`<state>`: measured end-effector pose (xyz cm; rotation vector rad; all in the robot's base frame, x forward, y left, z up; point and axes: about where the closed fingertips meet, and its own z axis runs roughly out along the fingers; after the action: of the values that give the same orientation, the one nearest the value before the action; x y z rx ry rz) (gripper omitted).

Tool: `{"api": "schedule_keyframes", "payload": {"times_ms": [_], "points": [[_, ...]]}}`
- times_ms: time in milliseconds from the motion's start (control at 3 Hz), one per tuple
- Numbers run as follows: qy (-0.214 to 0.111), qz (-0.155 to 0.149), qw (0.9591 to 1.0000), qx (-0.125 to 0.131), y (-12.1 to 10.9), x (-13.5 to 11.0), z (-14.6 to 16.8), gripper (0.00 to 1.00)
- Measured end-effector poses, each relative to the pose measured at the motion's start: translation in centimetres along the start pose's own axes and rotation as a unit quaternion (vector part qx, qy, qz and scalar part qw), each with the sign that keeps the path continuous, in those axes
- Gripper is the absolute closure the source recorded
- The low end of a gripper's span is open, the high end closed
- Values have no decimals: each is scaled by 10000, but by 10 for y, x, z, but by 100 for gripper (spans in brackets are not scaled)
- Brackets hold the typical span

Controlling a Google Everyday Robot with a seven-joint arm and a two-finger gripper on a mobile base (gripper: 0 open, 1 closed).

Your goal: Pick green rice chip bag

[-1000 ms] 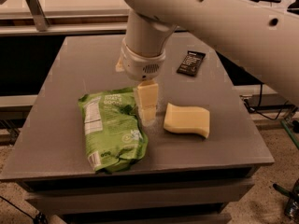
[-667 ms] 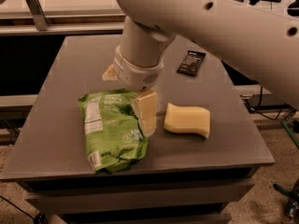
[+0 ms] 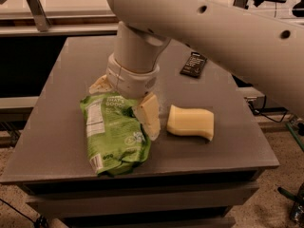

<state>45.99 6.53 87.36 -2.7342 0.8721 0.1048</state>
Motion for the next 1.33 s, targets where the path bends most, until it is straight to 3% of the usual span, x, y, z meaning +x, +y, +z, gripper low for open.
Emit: {"api": "schedule_keyframes", "payload": {"times_ms": [333, 667, 1000, 1333], "points": [[419, -495, 9972, -368, 4, -9, 4, 0], [887, -1358, 9825, -911, 10, -6, 5, 0], [862, -2283, 9628, -1160, 13, -2, 4, 0], [372, -3018, 9481, -930, 8, -11, 3, 0]]}}
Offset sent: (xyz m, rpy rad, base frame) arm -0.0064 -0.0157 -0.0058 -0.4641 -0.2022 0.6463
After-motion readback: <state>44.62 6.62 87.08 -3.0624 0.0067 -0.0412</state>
